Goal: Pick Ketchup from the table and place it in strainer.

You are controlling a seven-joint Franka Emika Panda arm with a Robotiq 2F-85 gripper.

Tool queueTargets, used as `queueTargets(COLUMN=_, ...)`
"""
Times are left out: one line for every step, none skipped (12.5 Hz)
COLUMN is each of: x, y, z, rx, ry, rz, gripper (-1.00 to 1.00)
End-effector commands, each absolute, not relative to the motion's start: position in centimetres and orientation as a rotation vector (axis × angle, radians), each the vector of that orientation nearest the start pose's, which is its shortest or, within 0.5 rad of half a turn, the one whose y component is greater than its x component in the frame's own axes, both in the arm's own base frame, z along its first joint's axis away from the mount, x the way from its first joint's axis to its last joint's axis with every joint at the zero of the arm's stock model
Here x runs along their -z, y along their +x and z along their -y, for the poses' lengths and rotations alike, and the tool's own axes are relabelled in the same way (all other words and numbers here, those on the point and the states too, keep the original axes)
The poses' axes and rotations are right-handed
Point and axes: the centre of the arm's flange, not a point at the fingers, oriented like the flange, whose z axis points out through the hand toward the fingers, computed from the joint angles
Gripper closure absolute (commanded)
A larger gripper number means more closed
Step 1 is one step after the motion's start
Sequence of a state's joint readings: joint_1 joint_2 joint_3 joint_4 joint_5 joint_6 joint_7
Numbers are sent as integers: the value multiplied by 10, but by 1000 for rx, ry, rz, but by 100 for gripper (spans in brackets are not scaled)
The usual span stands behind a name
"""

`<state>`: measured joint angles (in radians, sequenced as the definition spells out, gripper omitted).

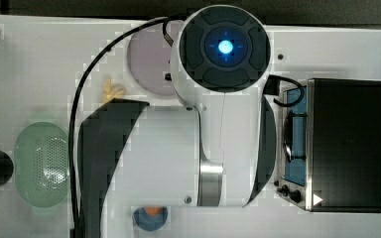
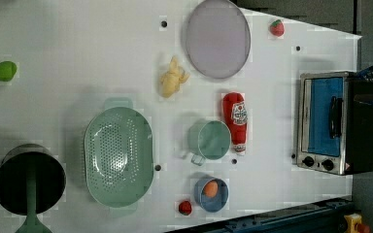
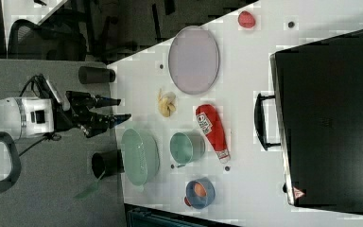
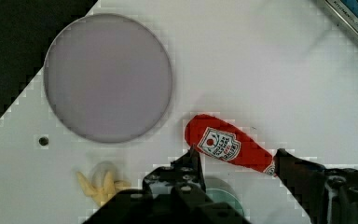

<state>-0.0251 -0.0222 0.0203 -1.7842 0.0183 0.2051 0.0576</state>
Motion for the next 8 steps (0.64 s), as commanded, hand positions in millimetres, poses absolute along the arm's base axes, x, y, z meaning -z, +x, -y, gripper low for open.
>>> queueTargets(x=-593, y=487, z=25, rx=-43, ry=-2874, rz=-1252, gripper=-59)
queueTargets(x=-591, y=487, z=25, rx=-48, ry=-2875, rz=-1252, gripper=-80)
queueTargets(x=-586, y=489, z=23, rx=-60, ry=-2882, rz=-1244, gripper=-99)
queueTargets(x=-577, y=491, z=20, rx=-85, ry=-2895, rz=-1228, gripper=-100)
queueTargets(x=-564, y=494, z=17, rx=-125, ry=-2911, rz=-1210, gripper=-100)
queueTargets(x=-547, y=497, z=13, rx=-175, ry=-2931, rz=-1183, gripper=-100)
queueTargets(x=-528, y=500, z=8, rx=-225, ry=-2956, rz=-1139, gripper=-100)
queueTargets(x=-507, y=504, z=2, rx=-267, ry=-2985, rz=-1067, gripper=-100)
